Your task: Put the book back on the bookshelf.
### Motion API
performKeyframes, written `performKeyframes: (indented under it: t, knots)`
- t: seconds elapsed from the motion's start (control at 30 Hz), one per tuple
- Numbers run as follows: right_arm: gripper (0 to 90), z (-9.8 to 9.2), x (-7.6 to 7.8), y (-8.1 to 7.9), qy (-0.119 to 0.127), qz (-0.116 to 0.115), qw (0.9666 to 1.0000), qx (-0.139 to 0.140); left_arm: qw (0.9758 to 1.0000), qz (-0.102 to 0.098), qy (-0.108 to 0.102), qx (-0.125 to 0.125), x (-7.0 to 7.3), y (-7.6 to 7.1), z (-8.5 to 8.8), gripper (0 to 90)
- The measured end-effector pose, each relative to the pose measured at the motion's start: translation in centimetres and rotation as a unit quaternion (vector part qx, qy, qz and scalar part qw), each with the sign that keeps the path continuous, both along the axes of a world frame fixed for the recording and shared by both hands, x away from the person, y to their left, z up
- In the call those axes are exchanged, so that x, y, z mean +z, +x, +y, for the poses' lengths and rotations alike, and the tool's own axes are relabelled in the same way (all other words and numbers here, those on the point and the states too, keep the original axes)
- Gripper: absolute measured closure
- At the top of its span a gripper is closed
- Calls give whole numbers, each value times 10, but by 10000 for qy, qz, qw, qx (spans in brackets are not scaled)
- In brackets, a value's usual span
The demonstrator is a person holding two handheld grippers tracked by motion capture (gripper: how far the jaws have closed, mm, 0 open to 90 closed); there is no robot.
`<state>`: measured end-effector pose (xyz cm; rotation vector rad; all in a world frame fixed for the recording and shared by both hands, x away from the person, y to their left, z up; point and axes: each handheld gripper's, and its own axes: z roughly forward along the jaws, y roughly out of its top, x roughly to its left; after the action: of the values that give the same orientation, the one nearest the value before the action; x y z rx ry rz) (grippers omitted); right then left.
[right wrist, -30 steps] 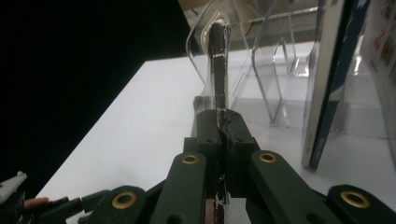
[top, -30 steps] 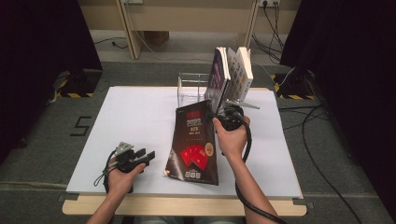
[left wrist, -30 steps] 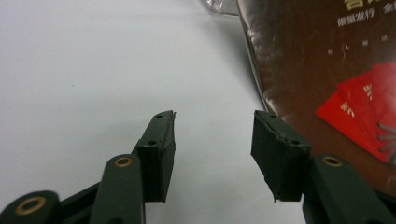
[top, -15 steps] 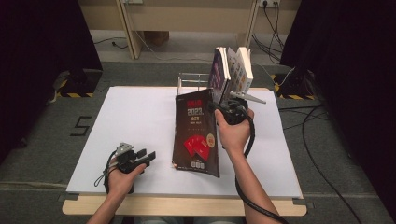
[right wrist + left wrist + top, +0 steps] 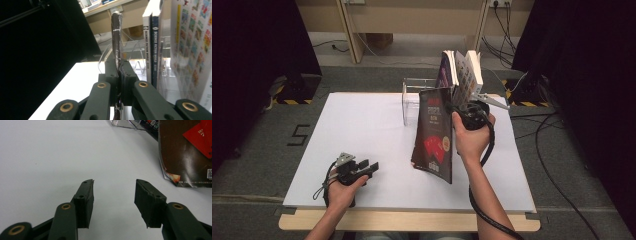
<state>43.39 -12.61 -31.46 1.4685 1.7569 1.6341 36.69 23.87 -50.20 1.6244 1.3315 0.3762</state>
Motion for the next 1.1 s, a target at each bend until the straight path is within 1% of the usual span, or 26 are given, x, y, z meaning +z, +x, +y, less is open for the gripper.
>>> performKeyframes:
  t: [0.2, 0.27, 0.33, 0.43, 0.57, 0.7, 0.87, 0.97, 1.1]
  knots:
    - [876, 13, 10, 2, 12, -148, 9998, 113, 10000, -7, 17, -4, 0, -1, -1, 490]
    - [876, 17, 13, 6, 37, -162, 9998, 129, 10000, -18, 34, -26, 0, -1, -1, 490]
    - [876, 22, 15, 11, -10, -193, 9997, 123, 10000, -22, 37, -30, 0, -1, -1, 490]
    - [876, 30, 17, 19, -5, -220, 9997, 121, 10000, -8, 19, -29, 0, -1, -1, 490]
    - [876, 41, 22, 35, -27, -271, 9996, 77, 10000, -18, 15, -35, 0, -1, -1, 491]
    - [876, 52, 27, 56, 9, -331, 9995, 4, 10000, -10, 7, -43, 0, -1, 0, 491]
    - [875, 67, 38, 80, -44, -512, 9986, -145, 10000, 5, -46, -46, -1, -1, 1, 491]
    - [875, 74, 42, 93, -68, -634, 9977, -239, 10000, -20, -16, -54, 0, -1, 1, 491]
    - [875, 80, 45, 110, -79, -824, 9956, -449, 10000, -37, -33, -34, 0, -1, 3, 491]
